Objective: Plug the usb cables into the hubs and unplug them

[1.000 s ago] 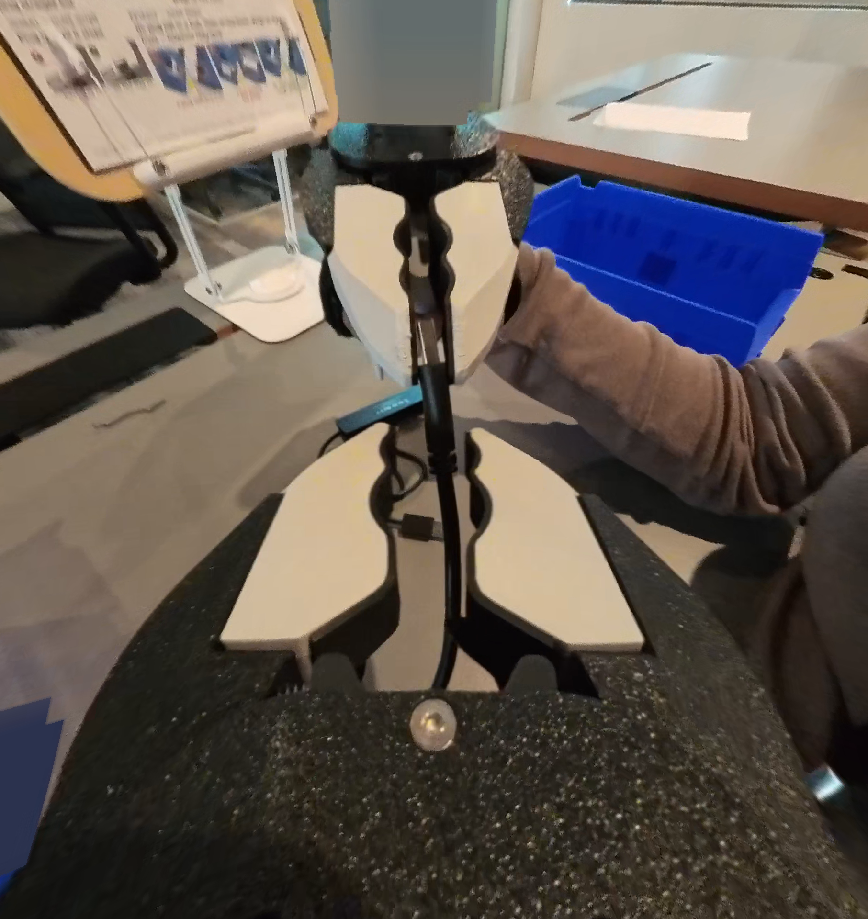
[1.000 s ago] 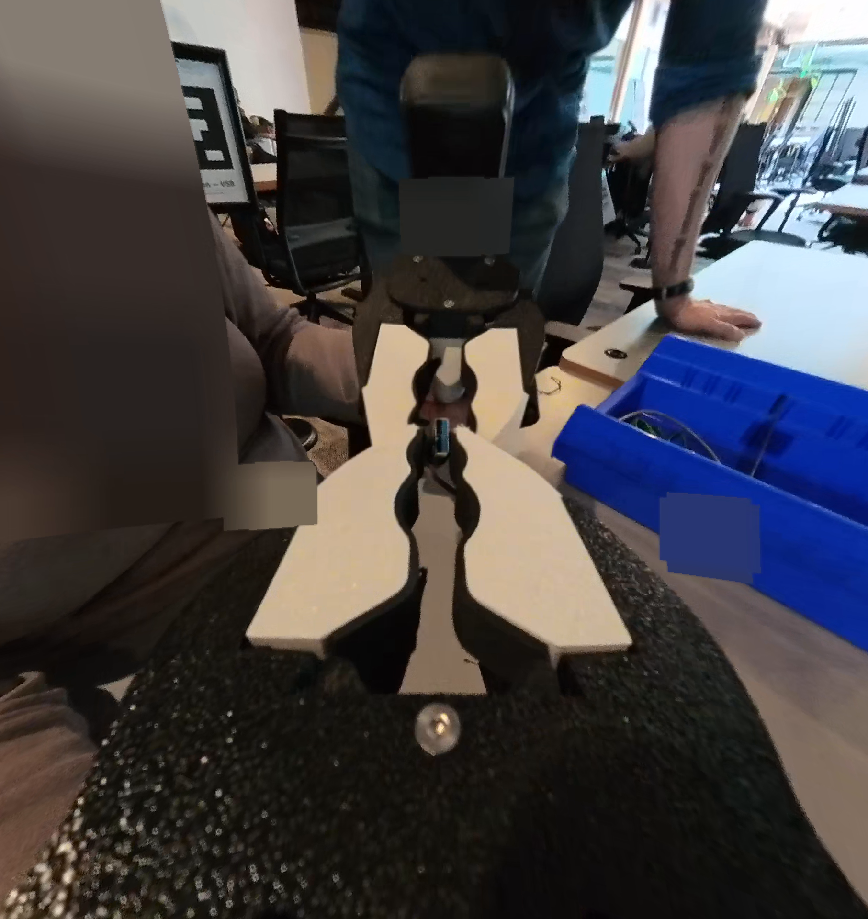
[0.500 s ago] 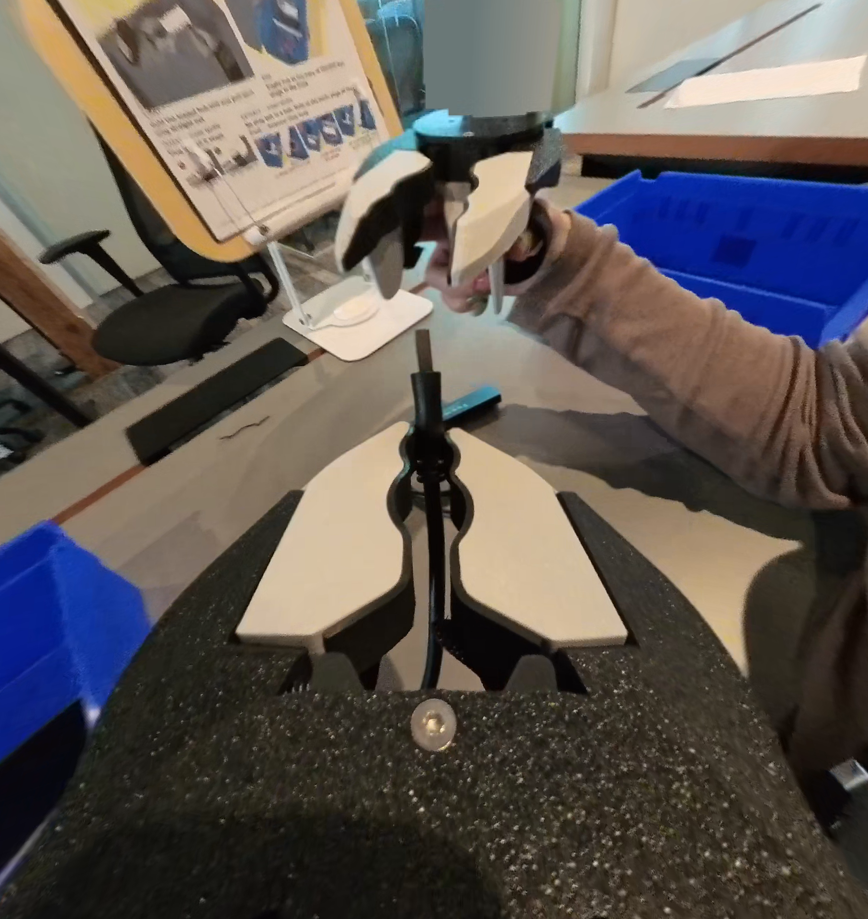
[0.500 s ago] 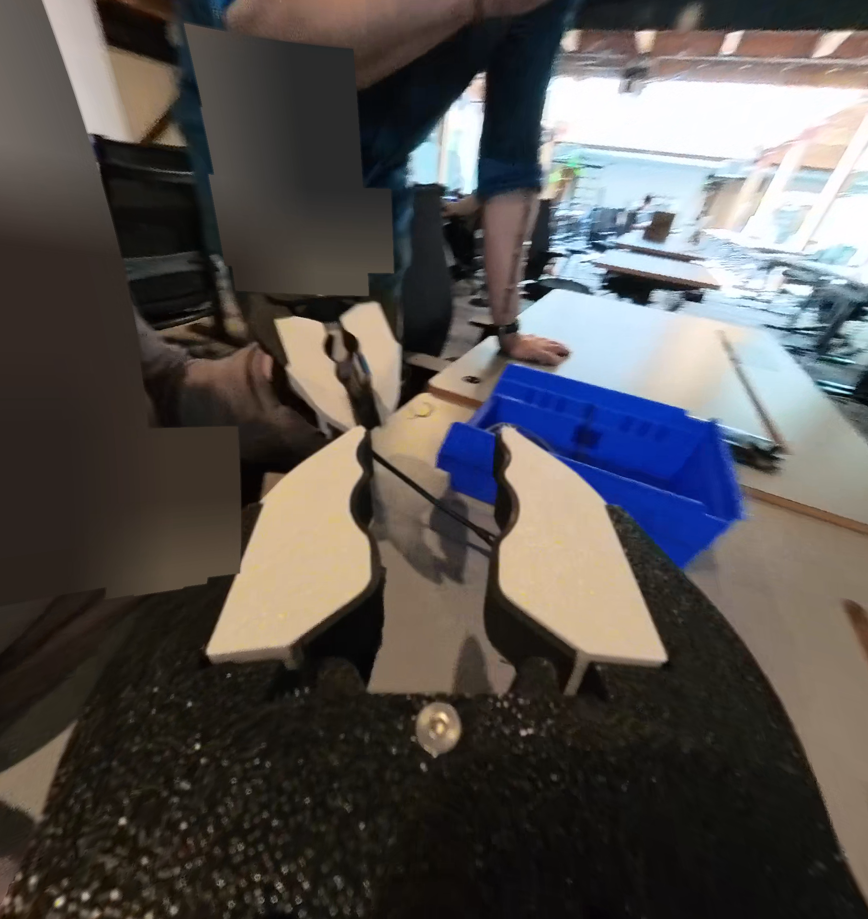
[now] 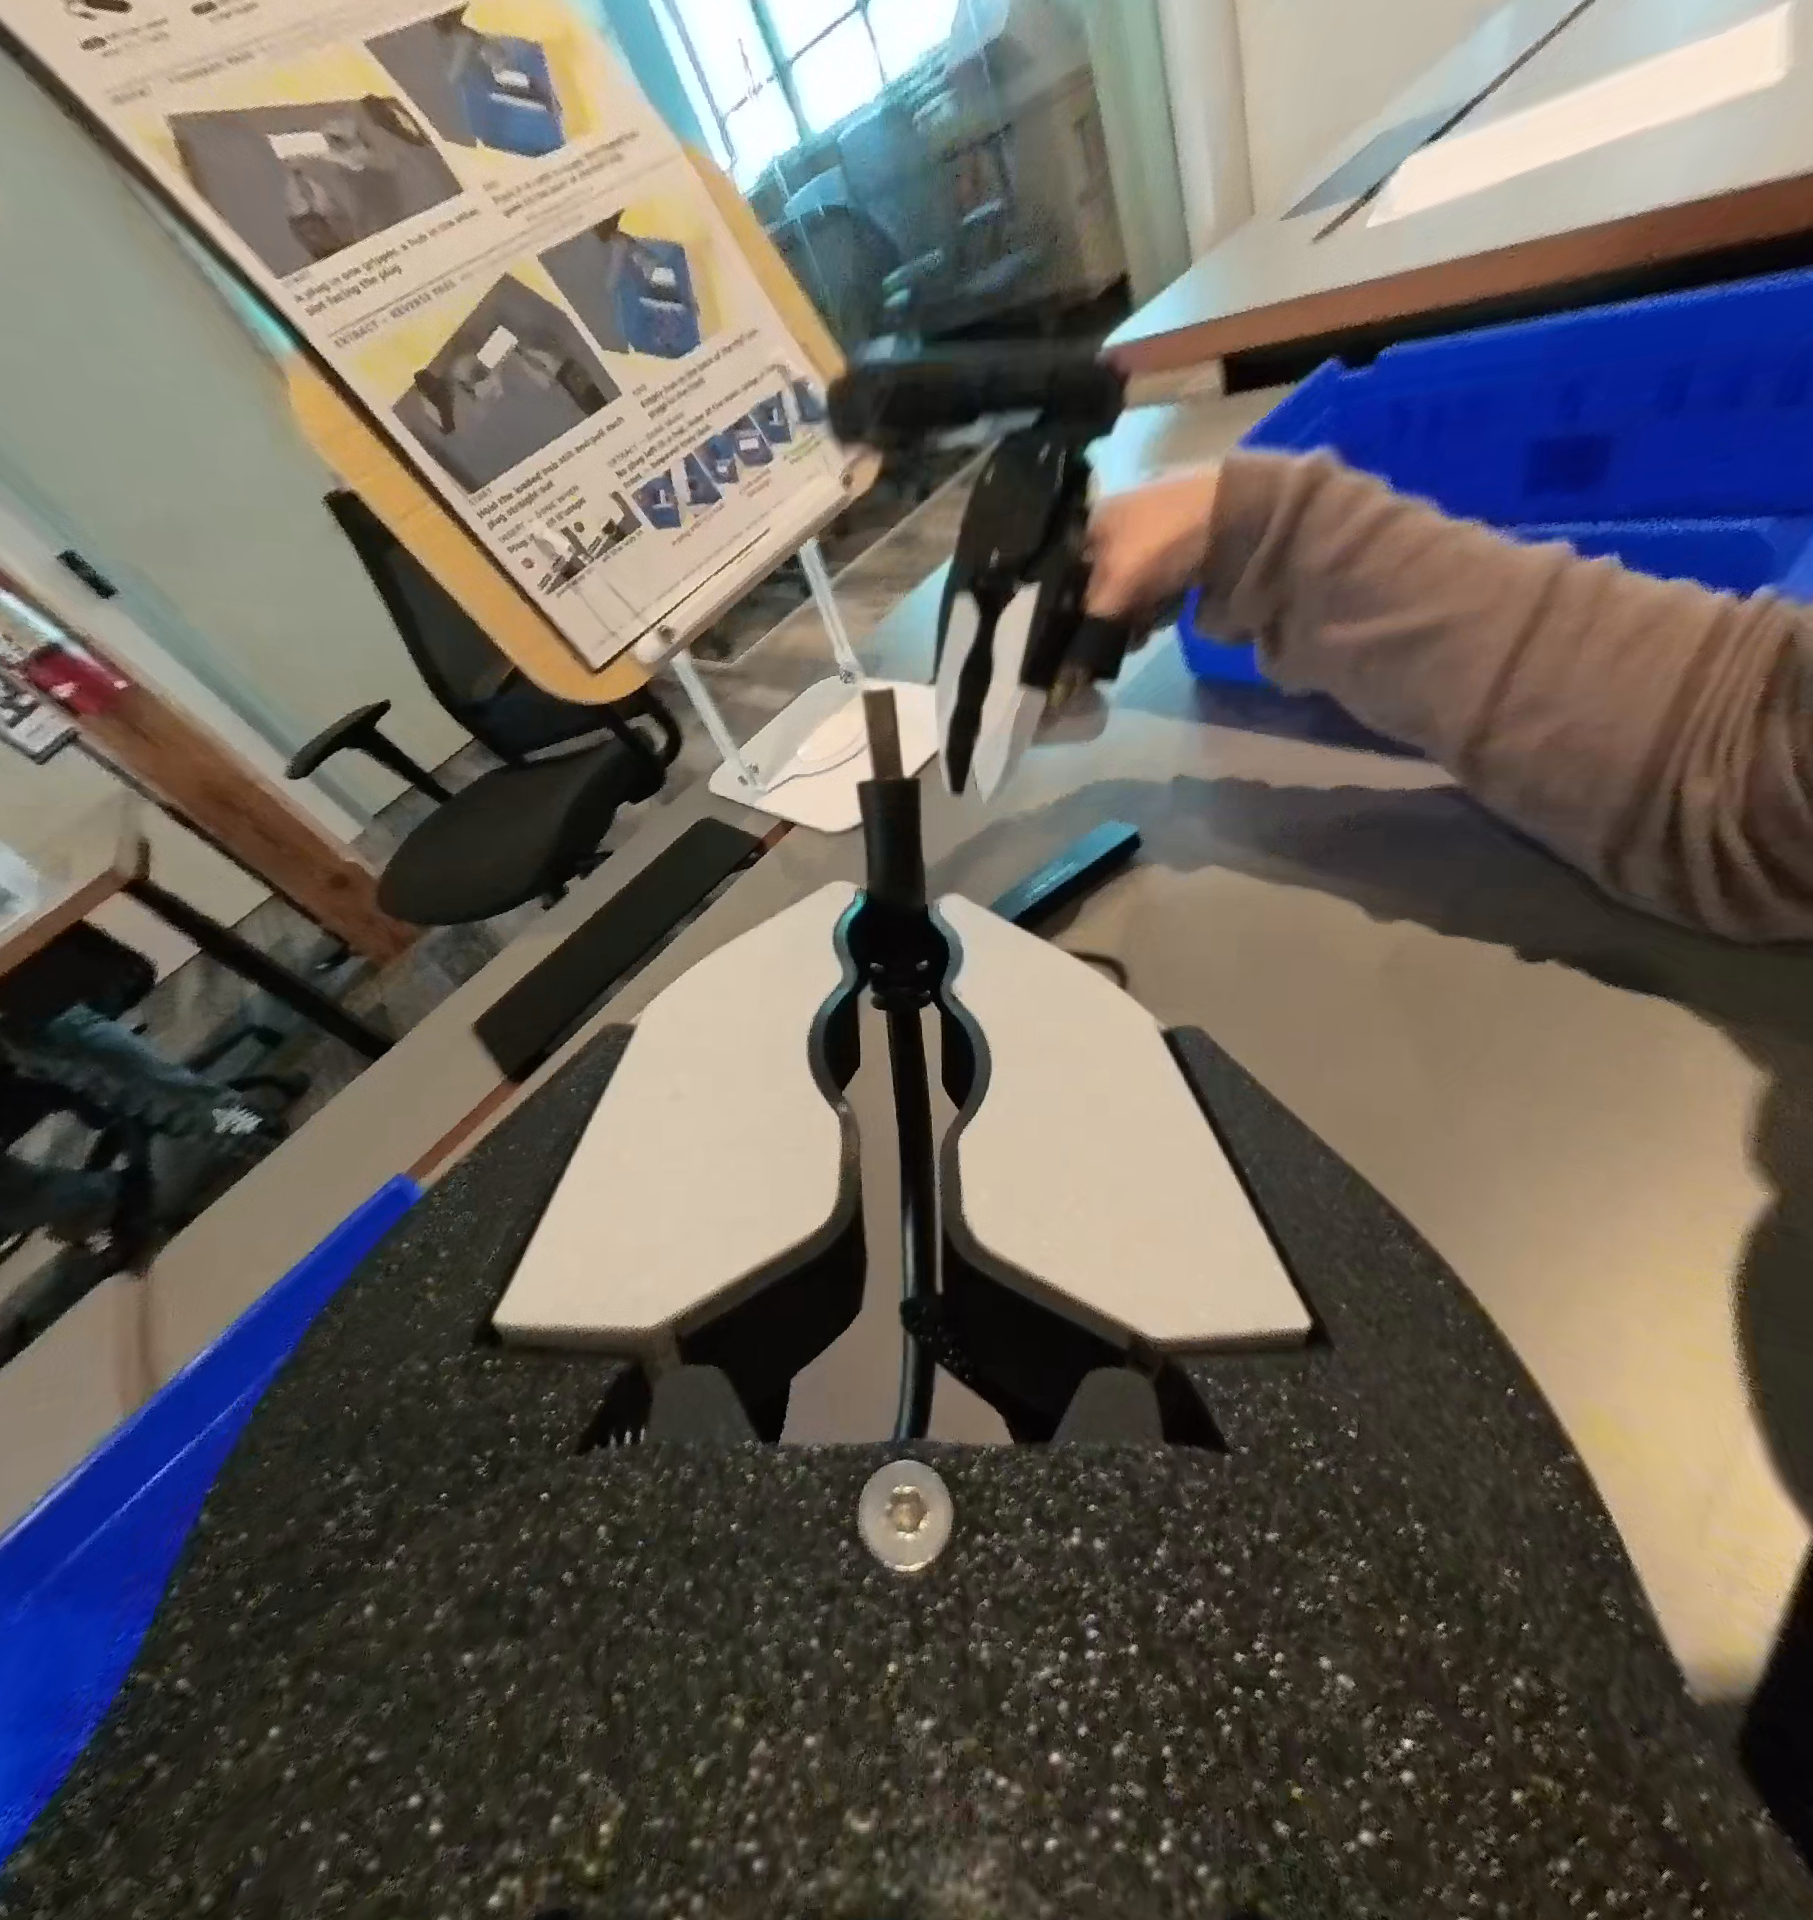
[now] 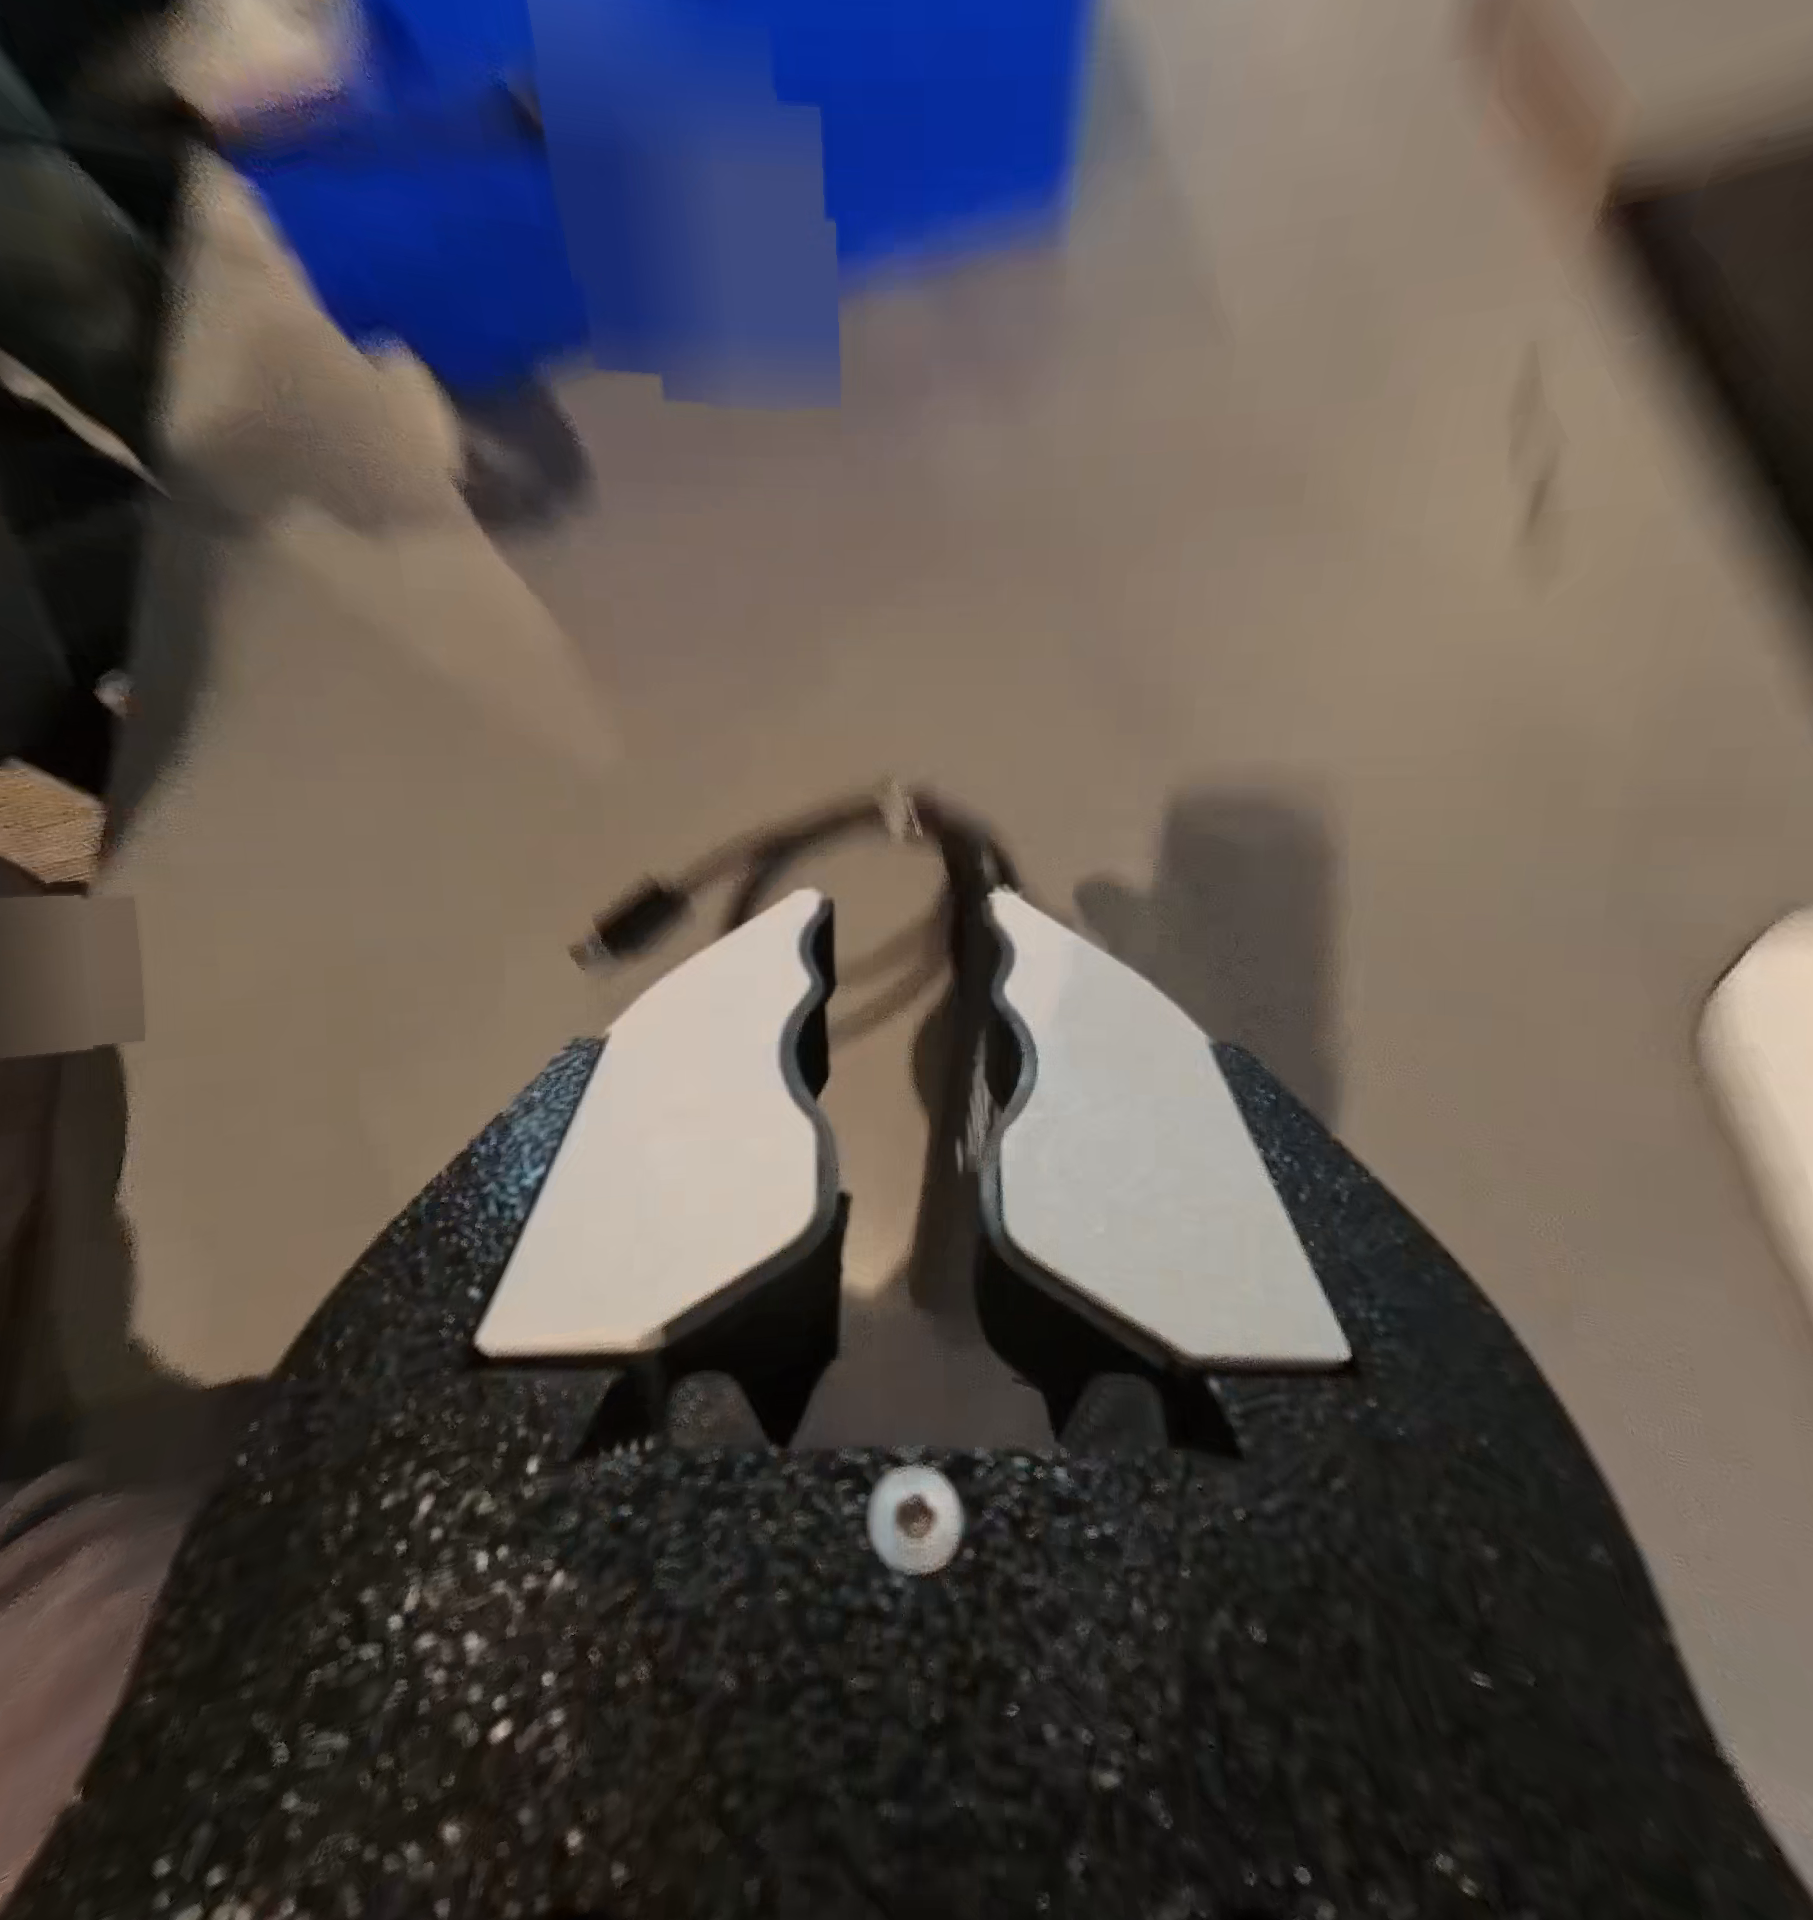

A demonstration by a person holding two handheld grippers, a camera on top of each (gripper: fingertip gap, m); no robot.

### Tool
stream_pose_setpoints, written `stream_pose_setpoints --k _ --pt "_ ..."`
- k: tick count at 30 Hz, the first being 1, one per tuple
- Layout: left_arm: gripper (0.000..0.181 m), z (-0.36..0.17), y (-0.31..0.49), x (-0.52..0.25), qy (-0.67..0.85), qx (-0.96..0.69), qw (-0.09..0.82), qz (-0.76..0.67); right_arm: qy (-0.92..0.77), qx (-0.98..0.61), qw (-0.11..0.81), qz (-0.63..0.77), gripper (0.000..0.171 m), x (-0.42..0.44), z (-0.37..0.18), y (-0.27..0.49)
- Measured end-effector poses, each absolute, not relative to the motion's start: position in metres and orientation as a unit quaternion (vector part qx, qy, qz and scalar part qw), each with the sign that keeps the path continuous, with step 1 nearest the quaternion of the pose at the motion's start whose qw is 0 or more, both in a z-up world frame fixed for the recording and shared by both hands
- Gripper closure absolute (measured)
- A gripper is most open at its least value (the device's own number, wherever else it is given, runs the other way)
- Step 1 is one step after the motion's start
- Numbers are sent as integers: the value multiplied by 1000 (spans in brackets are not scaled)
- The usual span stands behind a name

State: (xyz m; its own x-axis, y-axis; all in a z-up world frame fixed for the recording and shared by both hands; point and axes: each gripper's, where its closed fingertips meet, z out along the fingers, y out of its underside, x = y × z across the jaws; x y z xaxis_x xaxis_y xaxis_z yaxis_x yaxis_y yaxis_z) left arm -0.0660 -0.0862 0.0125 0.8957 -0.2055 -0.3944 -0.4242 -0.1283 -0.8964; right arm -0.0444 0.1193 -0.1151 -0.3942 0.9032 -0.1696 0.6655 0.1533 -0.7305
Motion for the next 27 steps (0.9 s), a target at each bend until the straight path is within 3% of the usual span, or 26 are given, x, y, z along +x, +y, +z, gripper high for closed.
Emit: stream_pose_setpoints --k 8,11,15,23,27 --pt "172 10 -88 -71 204 -761 614 36 -744 -604 28 285 134 -31 -188 124" --pt "171 6 -92 -78 203 -768 605 48 -769 -601 107 187 138 -27 -200 132" --pt "171 11 -96 -78 205 -762 614 32 -791 -568 213 78 132 -20 -202 137" --pt "171 11 -102 -77 210 -761 614 10 -768 -608 196 37 120 -25 -210 136" --pt "171 10 -104 -77 211 -762 613 0 -768 -613 183 6 143 -26 -212 140"
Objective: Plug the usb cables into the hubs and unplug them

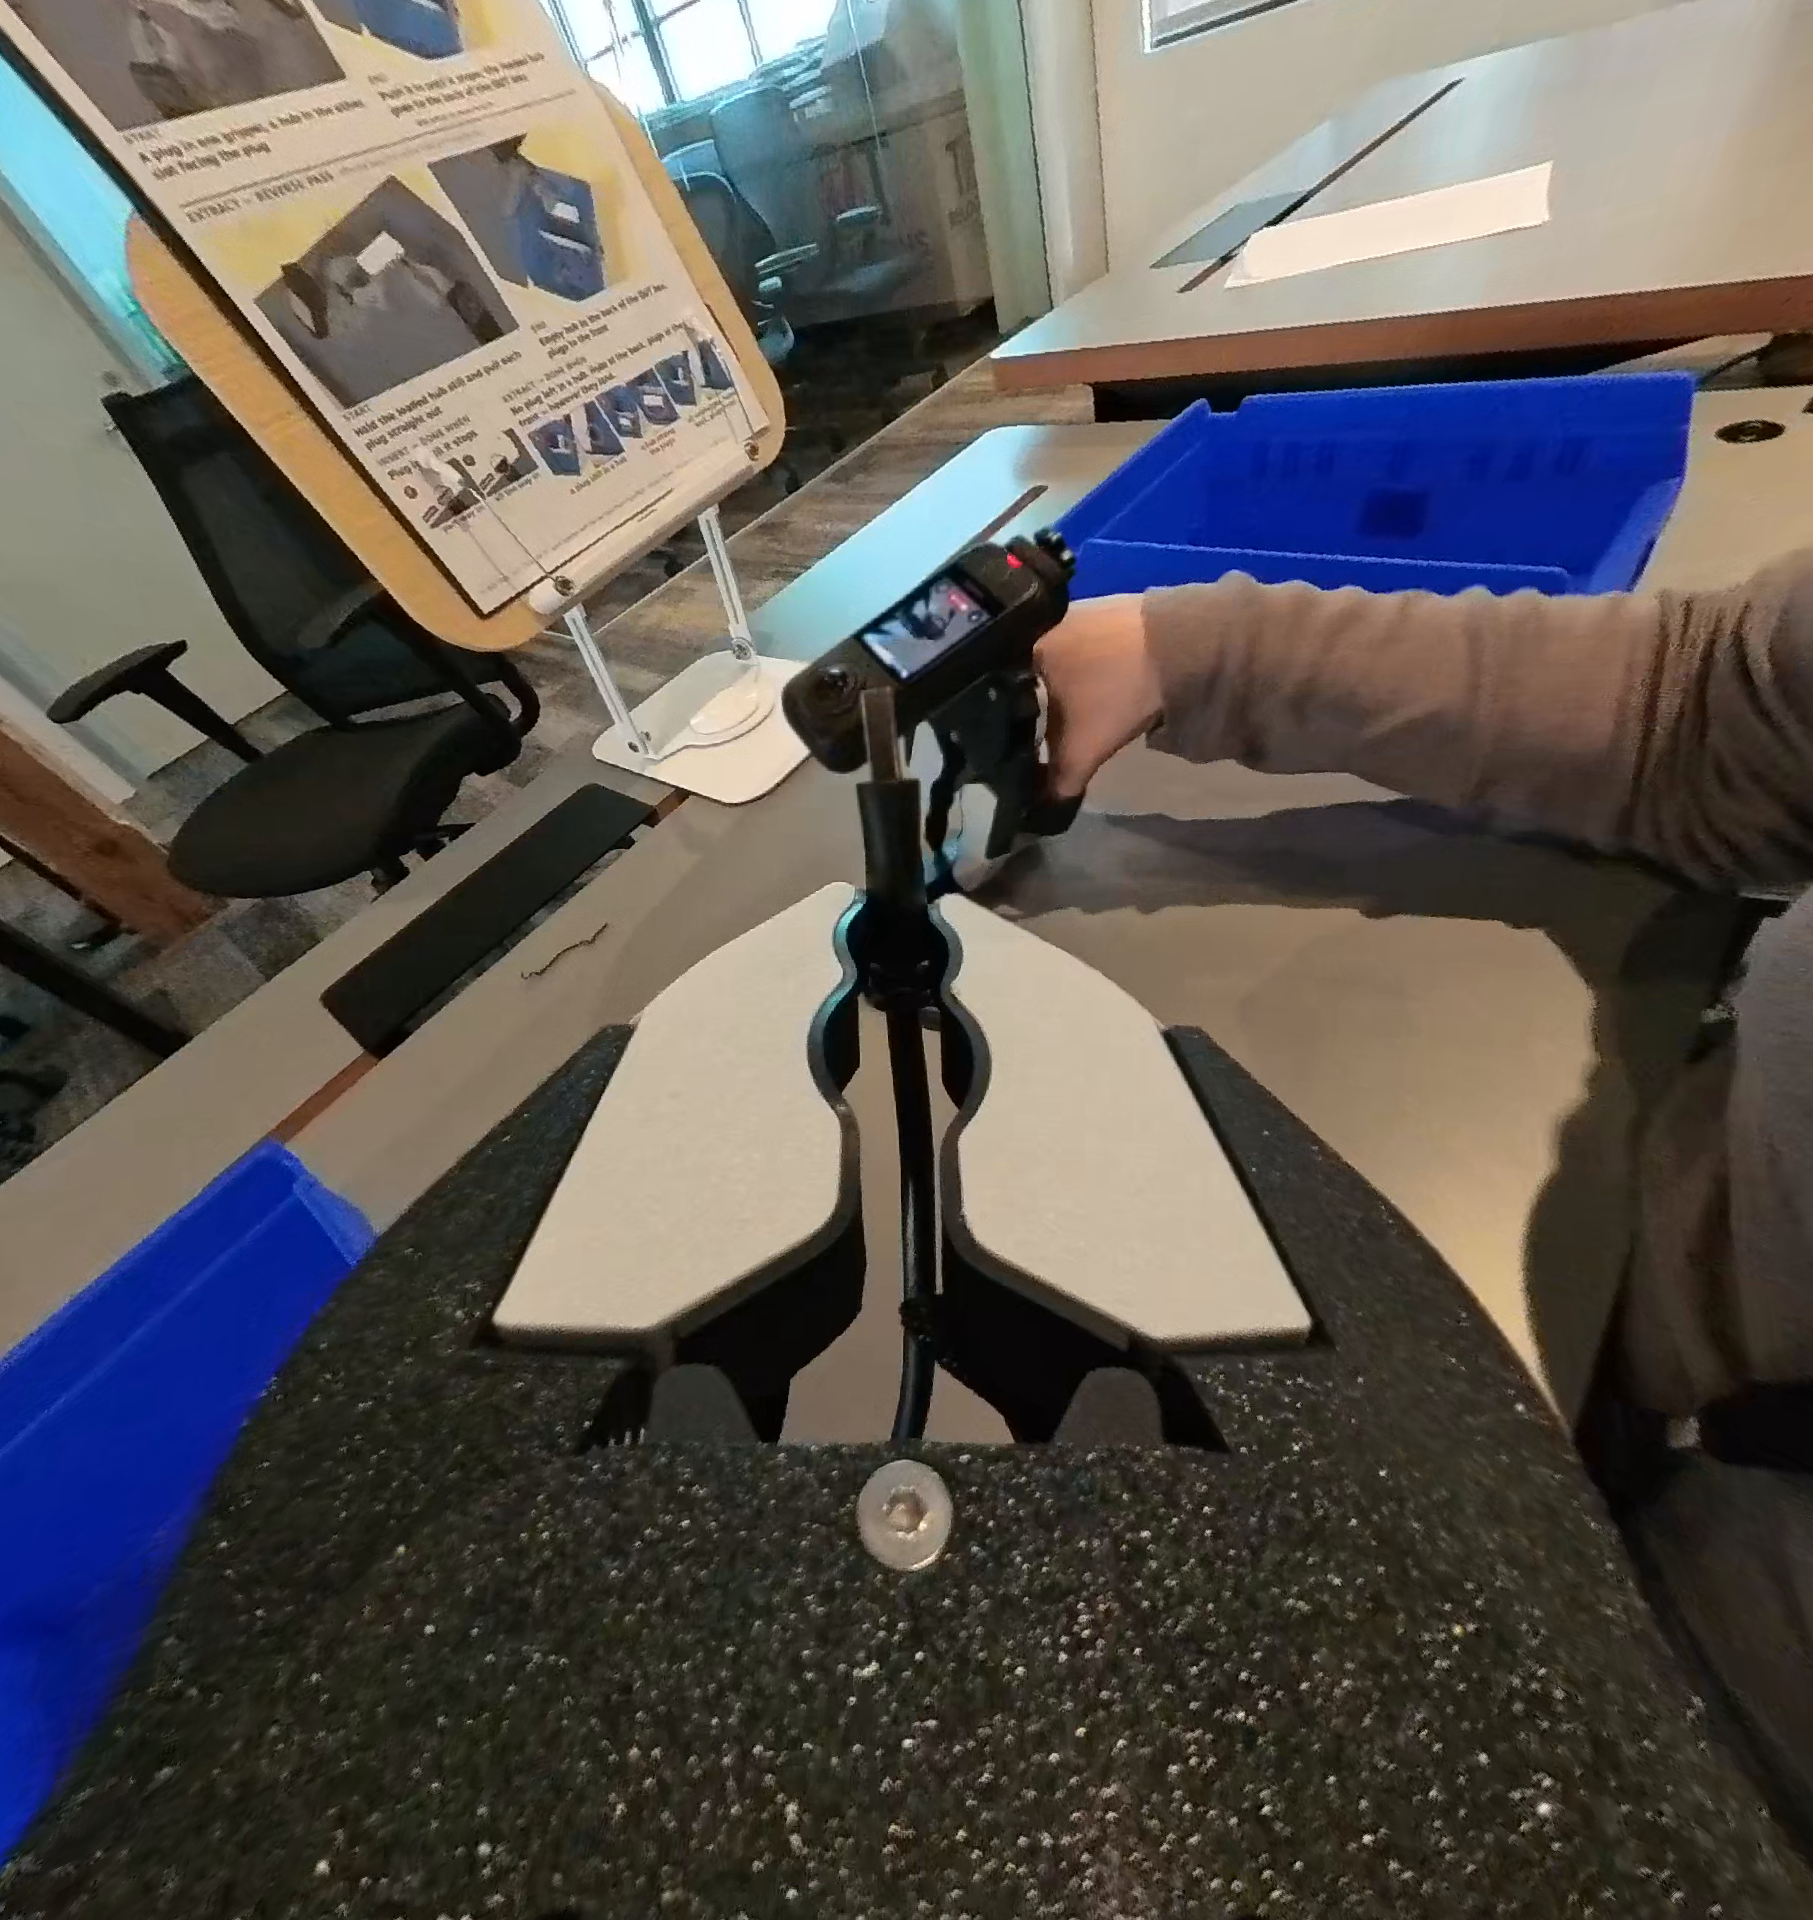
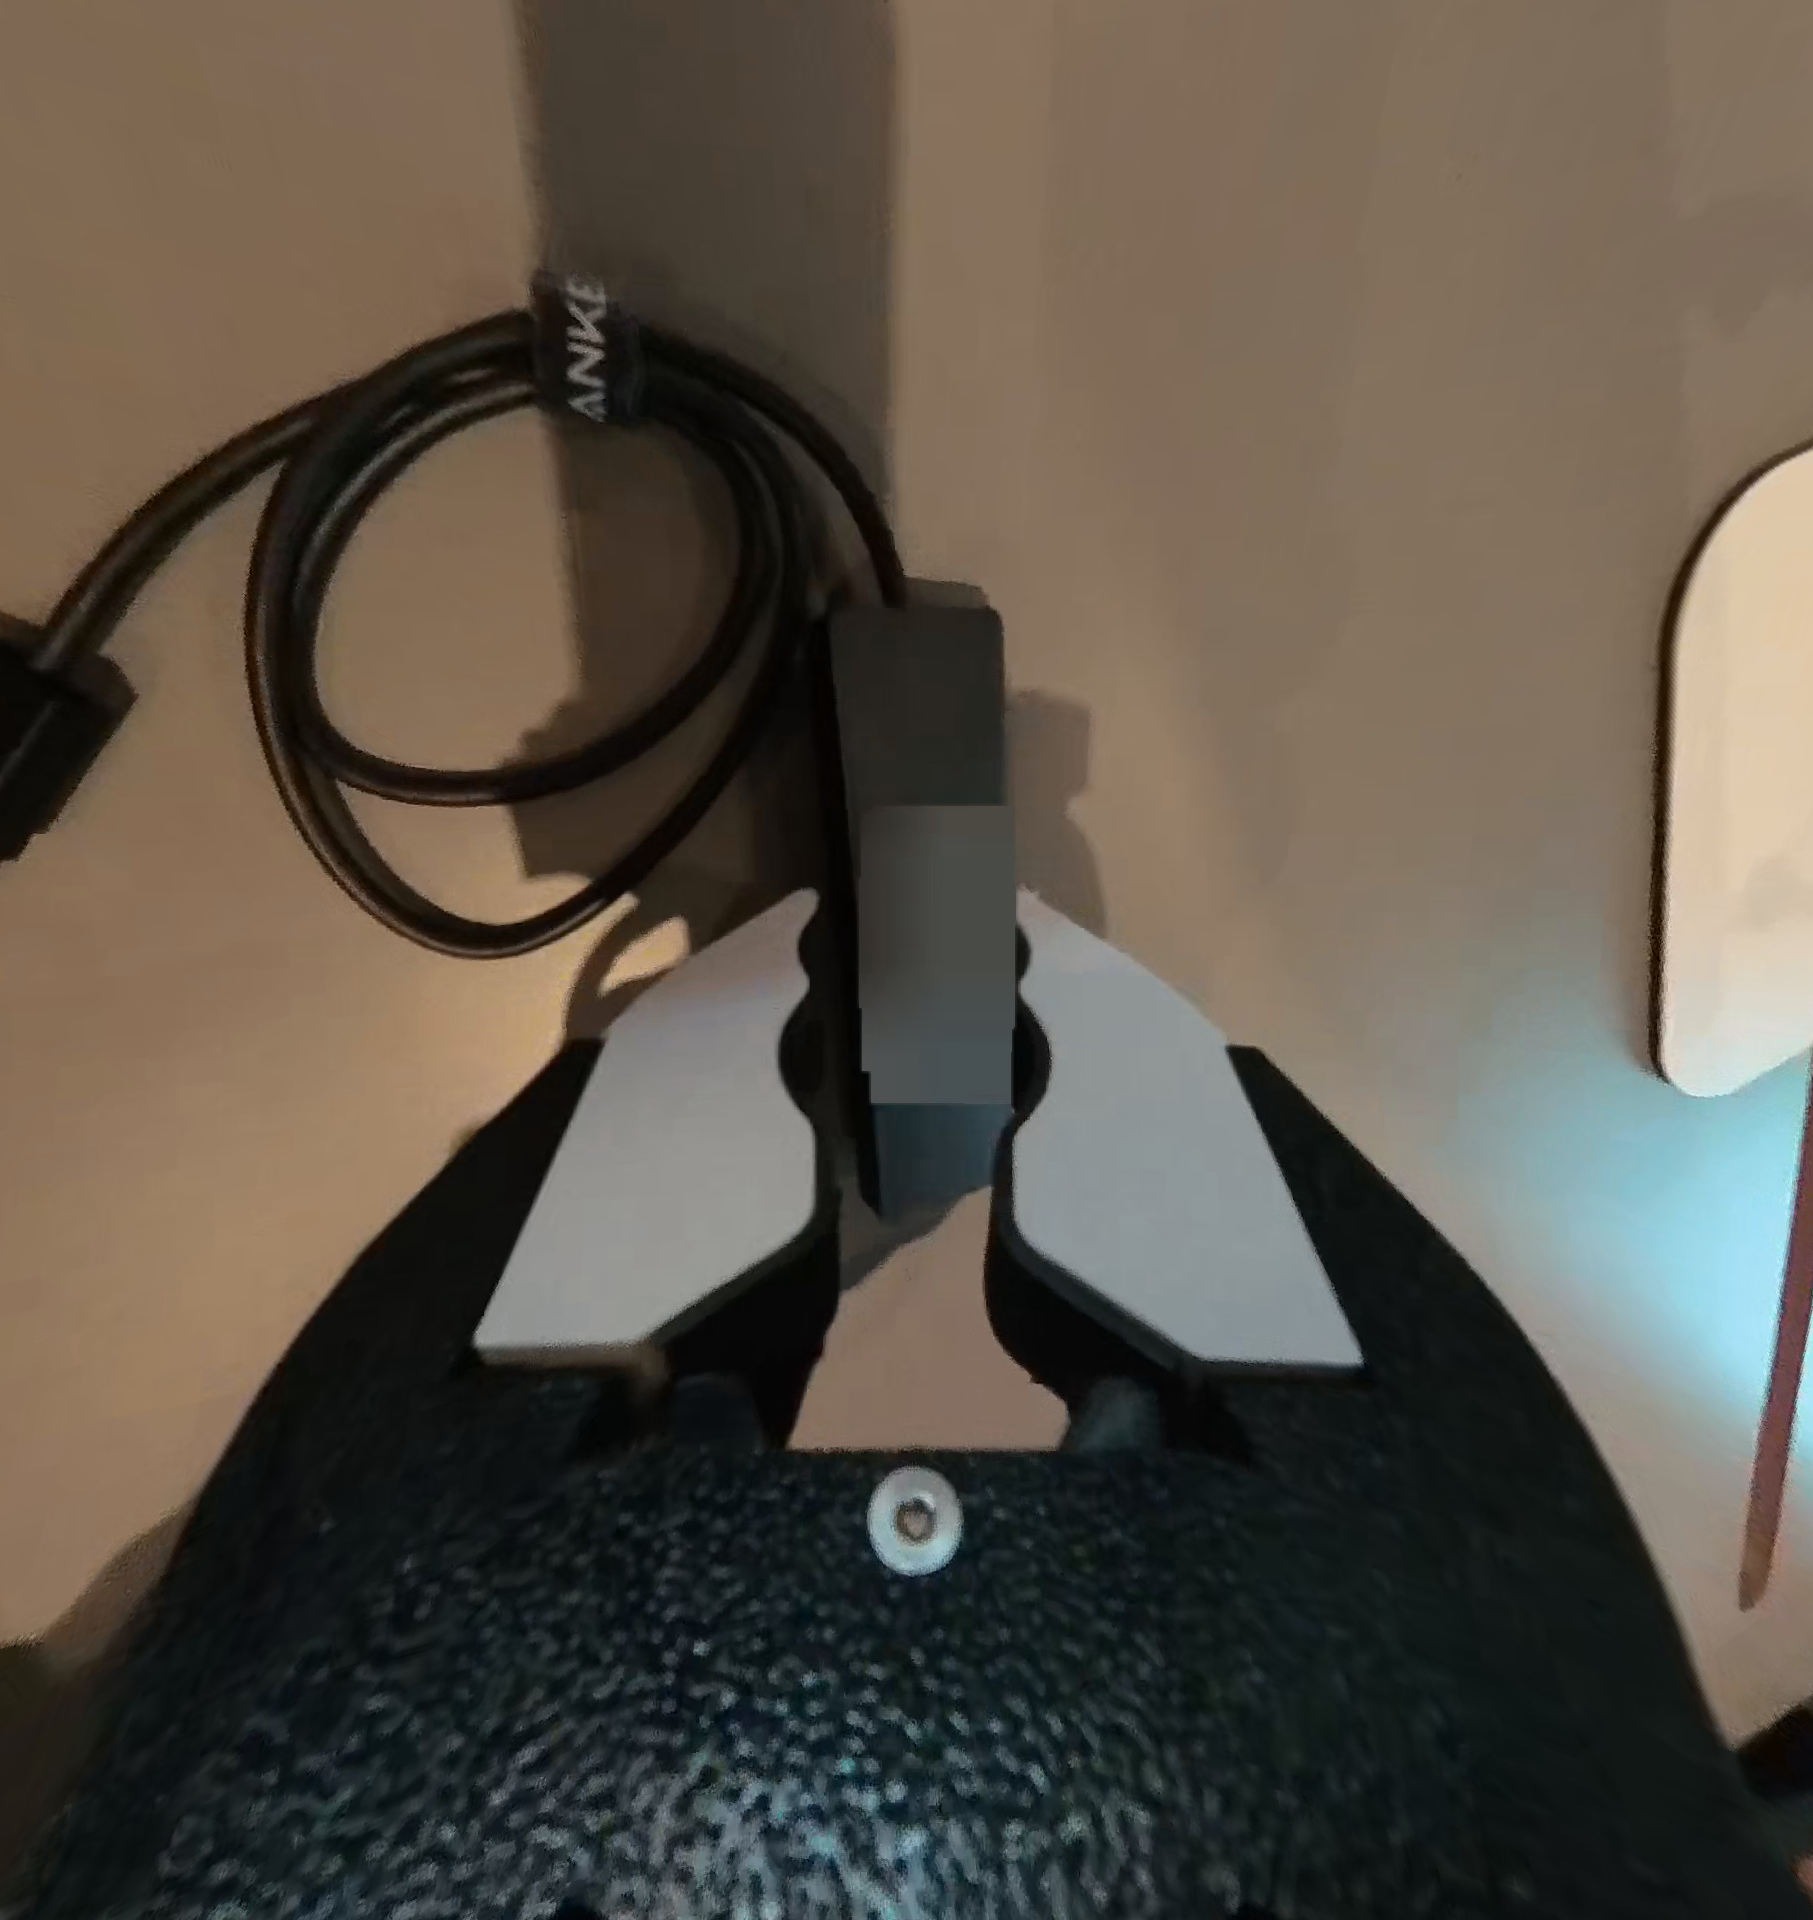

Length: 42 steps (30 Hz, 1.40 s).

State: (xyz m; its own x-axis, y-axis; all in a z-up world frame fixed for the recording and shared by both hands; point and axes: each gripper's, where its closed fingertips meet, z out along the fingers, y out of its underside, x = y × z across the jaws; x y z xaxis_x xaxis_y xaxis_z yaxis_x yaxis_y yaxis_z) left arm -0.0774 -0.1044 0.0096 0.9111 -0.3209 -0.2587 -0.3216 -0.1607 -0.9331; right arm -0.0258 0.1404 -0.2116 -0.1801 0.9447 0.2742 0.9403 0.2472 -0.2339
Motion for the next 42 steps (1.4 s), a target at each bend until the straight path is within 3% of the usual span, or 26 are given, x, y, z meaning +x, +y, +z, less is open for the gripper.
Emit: stream_pose_setpoints --k 6,11,17,24,34,42 --pt "171 7 -105 -79 211 -764 610 -14 -793 -558 241 -41 159 -29 -201 145" --pt "171 4 -104 -80 209 -767 606 -21 -792 -552 260 -5 161 -30 -196 142" --pt "171 0 -102 -77 214 -771 599 -29 -757 -605 129 211 161 -25 -187 104" --pt "171 -7 -98 -70 224 -778 585 -43 -752 -630 41 189 161 -13 -196 104" --pt "171 -16 -95 -69 225 -790 568 -58 -778 -615 45 121 151 -17 -203 107" --pt "171 -18 -95 -67 229 -794 560 -64 -788 -608 45 89 129 -17 -208 109"
